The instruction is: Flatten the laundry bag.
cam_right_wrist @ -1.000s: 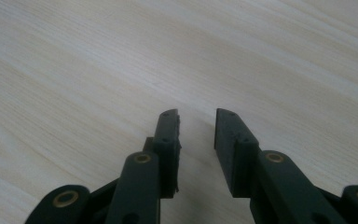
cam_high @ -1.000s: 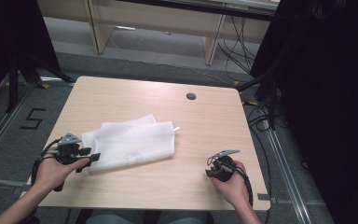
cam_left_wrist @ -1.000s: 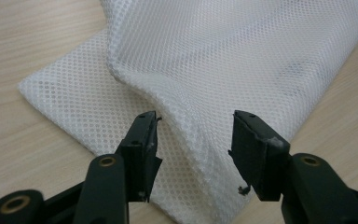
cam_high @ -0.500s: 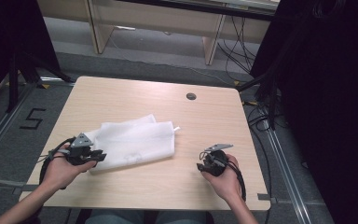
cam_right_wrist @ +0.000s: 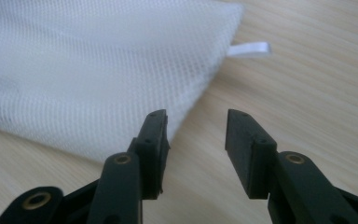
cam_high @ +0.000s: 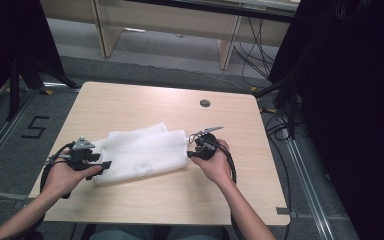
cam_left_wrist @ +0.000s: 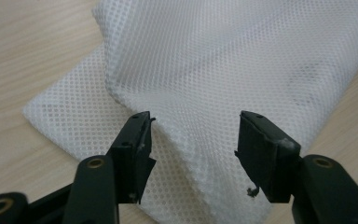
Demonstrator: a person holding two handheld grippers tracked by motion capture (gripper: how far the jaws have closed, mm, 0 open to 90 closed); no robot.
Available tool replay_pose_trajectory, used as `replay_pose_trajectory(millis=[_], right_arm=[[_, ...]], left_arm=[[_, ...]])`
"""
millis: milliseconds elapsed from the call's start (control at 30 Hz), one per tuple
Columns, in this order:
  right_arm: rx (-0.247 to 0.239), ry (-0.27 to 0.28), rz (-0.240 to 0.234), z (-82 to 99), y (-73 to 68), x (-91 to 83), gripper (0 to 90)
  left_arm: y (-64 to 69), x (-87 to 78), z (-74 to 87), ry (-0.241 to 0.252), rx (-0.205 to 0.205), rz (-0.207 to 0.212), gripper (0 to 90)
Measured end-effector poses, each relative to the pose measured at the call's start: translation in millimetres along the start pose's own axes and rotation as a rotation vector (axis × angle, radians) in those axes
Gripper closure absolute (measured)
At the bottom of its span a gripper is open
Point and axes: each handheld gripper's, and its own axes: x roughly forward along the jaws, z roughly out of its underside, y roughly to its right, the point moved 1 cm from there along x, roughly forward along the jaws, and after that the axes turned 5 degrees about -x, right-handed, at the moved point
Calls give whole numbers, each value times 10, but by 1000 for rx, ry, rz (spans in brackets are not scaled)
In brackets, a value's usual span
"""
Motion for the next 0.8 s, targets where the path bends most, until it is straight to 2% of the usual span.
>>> replay_pose_trajectory(millis=[33, 100, 167, 200, 233, 267, 300, 333, 400, 433, 467, 600, 633, 667, 700, 733, 767, 800], right_arm=[[23, -25, -13, -26, -21, 10, 573], [17, -53, -13, -71, -65, 130, 559], [32, -70, -27, -69, -88, 185, 591], [32, -70, -27, -69, -88, 185, 591], [27, -105, -31, -44, -118, 235, 718], [12, -120, -26, -25, -118, 258, 752], [24, -132, -44, -18, -122, 265, 783], [33, -144, -58, -8, -132, 271, 821], [21, -163, -70, 16, -115, 270, 883], [4, -161, -63, 28, -101, 260, 888], [21, -175, -62, 34, -95, 243, 890], [30, -177, -63, 89, 3, 183, 888], [66, -189, -47, 116, 13, 149, 887], [45, -186, -40, 136, 62, 135, 886], [45, -186, -40, 136, 62, 135, 886], [55, -202, -23, 194, 134, 68, 882], [55, -202, -23, 194, 134, 68, 882], [49, -192, 0, 268, 211, 17, 880]], left_arm=[[4, 46, 11, -18, -11, 19, 435], [43, 131, 39, -38, -35, 27, 445], [52, 153, 44, -50, -30, 26, 480], [58, 178, 46, -64, -11, 31, 480], [66, 193, 43, -87, 14, 28, 531], [72, 224, 37, -96, 44, 33, 569], [77, 248, 30, -108, 67, 25, 583], [84, 276, 18, -128, 92, 39, 608], [85, 293, 10, -139, 104, 42, 654], [105, 352, -19, -153, 125, 46, 674], [129, 383, -35, -150, 113, 49, 688], [191, 448, -107, -147, 144, 46, 695], [256, 512, -163, -147, 170, 51, 695], [288, 541, -192, -158, 185, 65, 694], [288, 541, -192, -158, 185, 65, 693], [365, 595, -243, -154, 211, 73, 692], [365, 595, -243, -154, 211, 73, 691], [462, 648, -287, -156, 230, 88, 689]])
